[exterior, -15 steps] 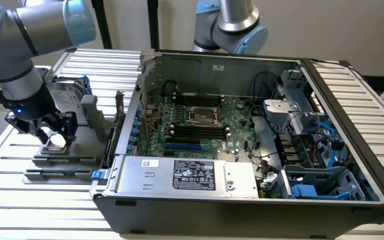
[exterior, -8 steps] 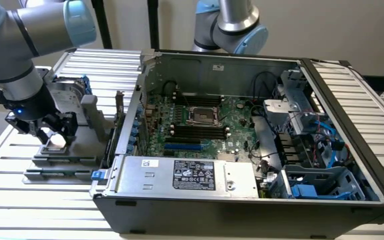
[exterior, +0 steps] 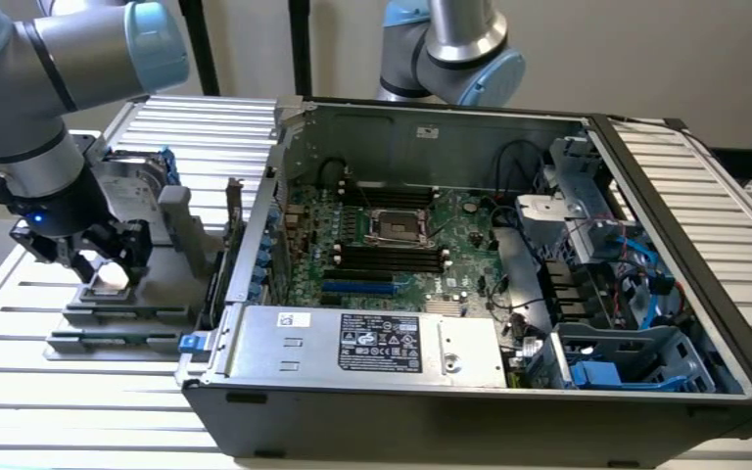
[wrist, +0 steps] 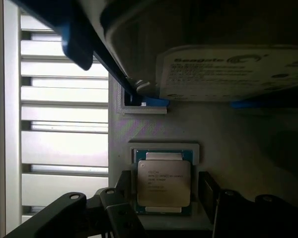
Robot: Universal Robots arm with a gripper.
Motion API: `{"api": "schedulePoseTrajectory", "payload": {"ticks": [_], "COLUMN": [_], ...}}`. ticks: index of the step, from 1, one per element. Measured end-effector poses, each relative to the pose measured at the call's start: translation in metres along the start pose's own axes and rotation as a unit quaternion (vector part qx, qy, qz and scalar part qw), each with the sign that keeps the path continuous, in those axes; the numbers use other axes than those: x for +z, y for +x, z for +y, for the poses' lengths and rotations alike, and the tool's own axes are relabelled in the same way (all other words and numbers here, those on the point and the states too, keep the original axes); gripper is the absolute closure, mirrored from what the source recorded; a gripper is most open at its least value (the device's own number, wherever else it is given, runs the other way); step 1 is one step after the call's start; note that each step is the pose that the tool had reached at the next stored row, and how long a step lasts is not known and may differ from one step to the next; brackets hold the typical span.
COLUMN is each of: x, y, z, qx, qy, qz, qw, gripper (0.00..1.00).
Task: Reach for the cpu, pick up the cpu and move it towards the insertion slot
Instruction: 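Pick up the cpu and move it towards the insertion slot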
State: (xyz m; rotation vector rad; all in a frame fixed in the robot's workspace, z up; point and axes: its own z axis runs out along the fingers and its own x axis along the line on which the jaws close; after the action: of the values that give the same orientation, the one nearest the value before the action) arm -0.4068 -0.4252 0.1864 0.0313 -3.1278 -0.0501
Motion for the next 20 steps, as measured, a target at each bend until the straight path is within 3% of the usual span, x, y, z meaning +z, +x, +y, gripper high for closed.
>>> {"api": "schedulePoseTrajectory", "payload": {"ticks": [6, 8, 9, 13, 20], "x": [0.0003, 0.0002, 0.0002, 0.0004, -0.0019], "y": [0.0007, 0.0008, 0.0009, 0.0008, 0.0008], "z": [0.0002, 0.0002, 0.0003, 0.0004, 0.0006], "qx": [0.000, 0.000, 0.000, 0.000, 0.000], "qy": [0.0016, 0.0023, 0.0027, 0.0040, 0.0041], "qz": [0.0000, 0.0001, 0.0001, 0.0000, 0.0000], "qw": [1.0000, 1.0000, 1.0000, 1.0000, 1.0000], "gripper": [0.35, 0.36, 0.44, 0.44, 0.45]}}
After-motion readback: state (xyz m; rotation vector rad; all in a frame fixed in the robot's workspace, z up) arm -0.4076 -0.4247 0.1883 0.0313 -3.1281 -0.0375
